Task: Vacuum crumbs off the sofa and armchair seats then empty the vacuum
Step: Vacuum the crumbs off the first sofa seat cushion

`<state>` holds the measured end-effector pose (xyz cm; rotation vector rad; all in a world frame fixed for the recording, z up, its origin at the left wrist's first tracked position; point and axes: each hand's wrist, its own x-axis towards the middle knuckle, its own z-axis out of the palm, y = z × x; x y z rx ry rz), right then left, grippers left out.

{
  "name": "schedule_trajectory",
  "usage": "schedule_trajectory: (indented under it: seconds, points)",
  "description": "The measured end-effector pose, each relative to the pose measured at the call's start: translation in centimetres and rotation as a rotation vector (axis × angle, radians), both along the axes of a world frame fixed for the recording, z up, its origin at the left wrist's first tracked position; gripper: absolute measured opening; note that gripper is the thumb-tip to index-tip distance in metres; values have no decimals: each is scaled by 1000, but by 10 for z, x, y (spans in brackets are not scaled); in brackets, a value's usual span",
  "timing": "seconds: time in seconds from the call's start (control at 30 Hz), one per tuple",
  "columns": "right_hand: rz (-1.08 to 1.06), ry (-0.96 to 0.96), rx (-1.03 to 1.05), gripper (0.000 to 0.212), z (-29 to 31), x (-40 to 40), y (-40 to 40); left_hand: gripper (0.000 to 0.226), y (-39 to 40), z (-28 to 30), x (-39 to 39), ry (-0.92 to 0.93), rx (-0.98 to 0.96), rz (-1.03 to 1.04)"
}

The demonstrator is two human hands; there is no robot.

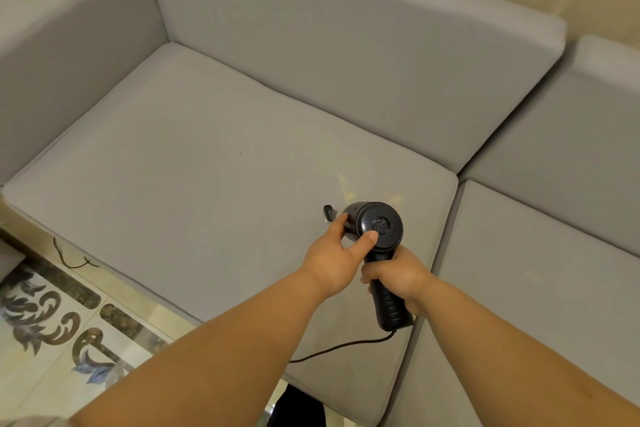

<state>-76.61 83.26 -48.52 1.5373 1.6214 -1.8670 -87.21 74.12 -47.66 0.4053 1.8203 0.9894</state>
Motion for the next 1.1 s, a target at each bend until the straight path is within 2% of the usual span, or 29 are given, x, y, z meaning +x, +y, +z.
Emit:
schedule_trajectory:
  seconds: [0.23, 0.6, 0.83, 1.1]
  points:
    - [-20, 31, 83, 40, 8, 47, -23, 78, -23, 5, 46, 13, 45, 9]
    - [19, 14, 52, 41, -10, 82, -50, 78, -54, -15, 87, -9, 29, 34]
    - [-23, 34, 116, 40, -4, 75, -42, 77, -43, -4, 80, 26, 59, 47]
    - [8, 36, 46, 36, -21, 44, -35, 76, -36, -13, 48, 27, -8, 37]
